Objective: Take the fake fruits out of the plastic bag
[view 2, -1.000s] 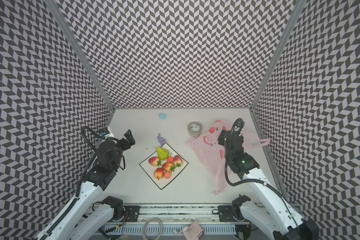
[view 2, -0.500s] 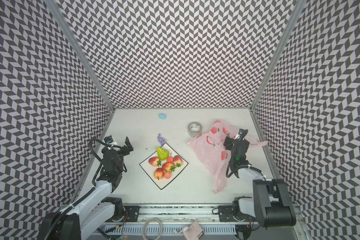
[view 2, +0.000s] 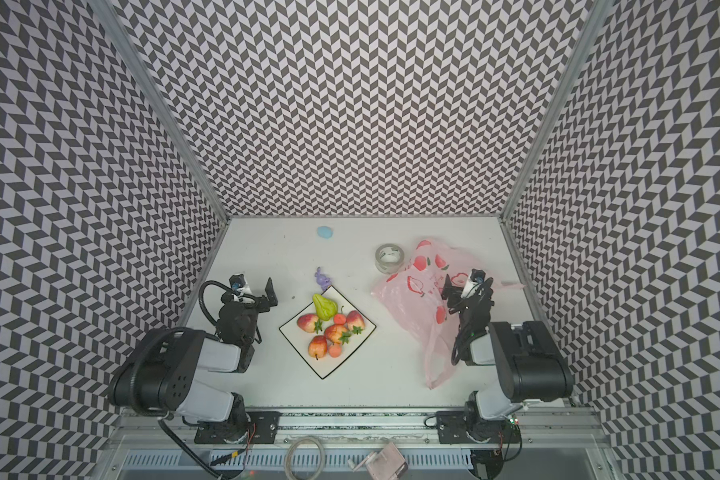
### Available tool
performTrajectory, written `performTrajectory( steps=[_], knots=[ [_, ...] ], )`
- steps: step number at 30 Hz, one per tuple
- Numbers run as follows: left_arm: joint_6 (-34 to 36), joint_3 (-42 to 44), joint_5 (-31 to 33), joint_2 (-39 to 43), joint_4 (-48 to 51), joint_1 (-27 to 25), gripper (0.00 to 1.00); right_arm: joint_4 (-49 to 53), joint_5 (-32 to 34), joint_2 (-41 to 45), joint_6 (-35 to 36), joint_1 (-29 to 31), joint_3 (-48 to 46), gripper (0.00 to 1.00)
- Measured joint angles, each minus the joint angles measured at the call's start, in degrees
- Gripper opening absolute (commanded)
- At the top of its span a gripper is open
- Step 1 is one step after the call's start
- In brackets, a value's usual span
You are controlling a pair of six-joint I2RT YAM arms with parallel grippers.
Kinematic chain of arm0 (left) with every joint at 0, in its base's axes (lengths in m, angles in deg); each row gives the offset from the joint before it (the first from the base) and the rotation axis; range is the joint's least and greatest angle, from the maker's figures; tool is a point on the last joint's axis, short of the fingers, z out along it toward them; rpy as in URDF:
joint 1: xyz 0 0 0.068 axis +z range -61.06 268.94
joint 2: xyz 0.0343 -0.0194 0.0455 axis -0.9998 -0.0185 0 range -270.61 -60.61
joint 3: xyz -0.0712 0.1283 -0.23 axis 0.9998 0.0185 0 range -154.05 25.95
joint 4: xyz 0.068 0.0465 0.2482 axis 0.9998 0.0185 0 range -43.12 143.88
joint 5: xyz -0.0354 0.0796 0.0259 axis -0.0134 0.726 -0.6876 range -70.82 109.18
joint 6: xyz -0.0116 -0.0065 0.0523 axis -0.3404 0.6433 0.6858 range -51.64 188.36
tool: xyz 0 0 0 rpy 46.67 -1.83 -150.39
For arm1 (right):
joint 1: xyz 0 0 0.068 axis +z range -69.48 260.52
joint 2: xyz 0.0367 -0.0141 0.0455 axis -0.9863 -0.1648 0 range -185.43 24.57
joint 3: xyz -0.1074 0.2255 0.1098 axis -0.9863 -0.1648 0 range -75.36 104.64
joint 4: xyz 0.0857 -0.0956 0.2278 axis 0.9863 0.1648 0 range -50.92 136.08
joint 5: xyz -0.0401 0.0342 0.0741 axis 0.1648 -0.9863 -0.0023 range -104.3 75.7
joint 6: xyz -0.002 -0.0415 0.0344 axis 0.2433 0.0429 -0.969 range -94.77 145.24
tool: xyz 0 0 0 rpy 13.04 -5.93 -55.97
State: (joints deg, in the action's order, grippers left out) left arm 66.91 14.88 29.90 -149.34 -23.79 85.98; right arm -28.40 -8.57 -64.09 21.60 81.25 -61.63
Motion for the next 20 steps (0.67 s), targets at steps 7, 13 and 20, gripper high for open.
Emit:
performTrajectory(
  steps=[7, 13, 20],
  knots=[
    [0.1, -2.1, 0.4, -0.7, -1.1, 0.2, 1.00, -6.5, -0.2, 0.0, 0.7, 0.2, -1.5, 0.99],
    [0.1, -2.1, 1.0, -0.7, -1.3, 0.2, 1.00, -7.0, -0.2, -0.2, 1.0, 0.4, -1.9, 0.99],
    [0.1, -2.1, 1.2, -0.7, -1.3, 0.2, 1.00, -4.5, 0.9, -0.6, 1.7, 1.8, 1.0, 0.99]
  ],
)
